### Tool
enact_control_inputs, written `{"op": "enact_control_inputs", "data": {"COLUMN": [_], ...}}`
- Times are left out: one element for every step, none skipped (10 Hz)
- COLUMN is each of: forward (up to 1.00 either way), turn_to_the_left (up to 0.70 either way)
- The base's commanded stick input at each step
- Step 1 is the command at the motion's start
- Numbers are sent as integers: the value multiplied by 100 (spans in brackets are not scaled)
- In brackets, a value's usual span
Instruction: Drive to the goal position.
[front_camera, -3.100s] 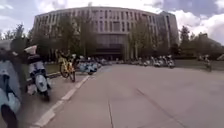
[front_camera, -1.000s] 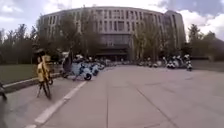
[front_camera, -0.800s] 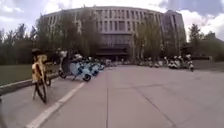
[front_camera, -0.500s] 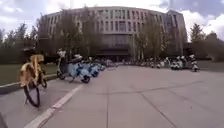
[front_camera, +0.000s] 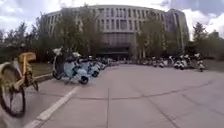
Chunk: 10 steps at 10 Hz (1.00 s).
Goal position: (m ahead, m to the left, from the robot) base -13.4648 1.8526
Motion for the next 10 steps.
{"op": "enact_control_inputs", "data": {"forward": [70,70,70,70,70,70,70,70,70,70], "turn_to_the_left": [0,0,0,0,0,0,0,0,0,0]}}
